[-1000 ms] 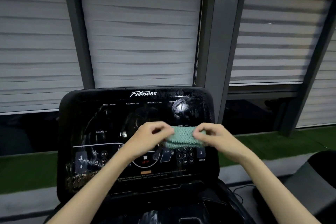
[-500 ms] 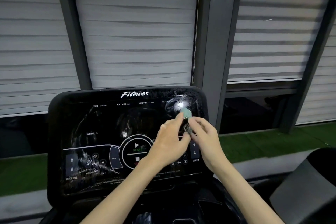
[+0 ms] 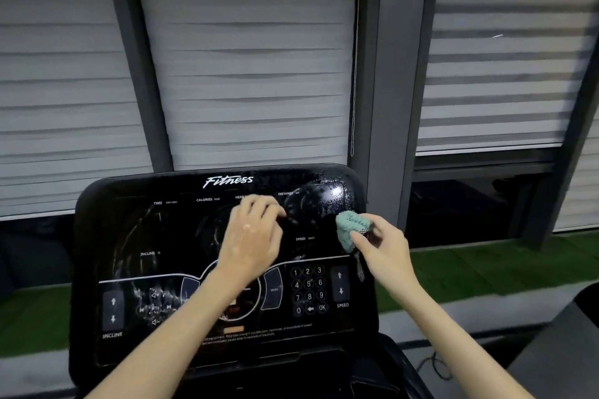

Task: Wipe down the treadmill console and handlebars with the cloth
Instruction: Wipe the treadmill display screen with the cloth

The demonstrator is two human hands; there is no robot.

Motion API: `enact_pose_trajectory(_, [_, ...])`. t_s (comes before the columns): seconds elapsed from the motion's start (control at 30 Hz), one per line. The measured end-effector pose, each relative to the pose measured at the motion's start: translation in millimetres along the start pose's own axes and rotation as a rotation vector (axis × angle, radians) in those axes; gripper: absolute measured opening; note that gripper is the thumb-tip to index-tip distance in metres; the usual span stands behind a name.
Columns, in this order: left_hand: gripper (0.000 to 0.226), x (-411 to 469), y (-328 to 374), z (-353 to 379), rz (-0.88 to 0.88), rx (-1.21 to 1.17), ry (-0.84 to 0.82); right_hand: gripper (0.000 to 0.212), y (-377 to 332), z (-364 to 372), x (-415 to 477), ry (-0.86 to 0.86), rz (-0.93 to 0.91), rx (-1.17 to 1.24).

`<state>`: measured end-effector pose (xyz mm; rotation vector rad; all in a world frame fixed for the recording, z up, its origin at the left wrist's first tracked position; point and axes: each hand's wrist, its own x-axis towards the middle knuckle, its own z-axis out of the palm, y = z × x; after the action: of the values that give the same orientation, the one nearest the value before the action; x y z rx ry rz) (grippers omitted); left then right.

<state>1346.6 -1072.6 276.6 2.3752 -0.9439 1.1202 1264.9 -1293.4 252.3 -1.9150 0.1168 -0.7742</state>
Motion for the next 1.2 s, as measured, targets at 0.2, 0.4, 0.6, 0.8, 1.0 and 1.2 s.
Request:
enact_pose_trajectory(0.2, [0.064,17,-46,20,-0.019,0.313,-0.169,0.03,-14,-3,56,0.112,-0.449,-0.395])
enact_pose_trajectory(0.4, [0.065,15,-61,42,-0.041,0.34,-0.188,0.047,-8,21,100,-0.027,-0.663,-0.705])
enact_pose_trajectory(0.6, [0.064,14,-65,52,-0.026,0.337,-0.125,0.065,36,27,72,-0.028,-0.744,-0.674])
enact_pose_trajectory(0.8, [0.065,13,-67,54,-0.021,0.34,-0.088,0.082,95,19,0,-0.182,-0.771,-0.681])
enact_pose_trajectory(1.0, [0.064,13,-66,53,-0.011,0.316,-0.076,0.093,82,15,18,-0.179,-0.701,-0.652])
enact_pose_trajectory(1.2, [0.064,13,-64,50,-0.022,0.315,-0.105,0.085,33,21,89,-0.091,-0.689,-0.634])
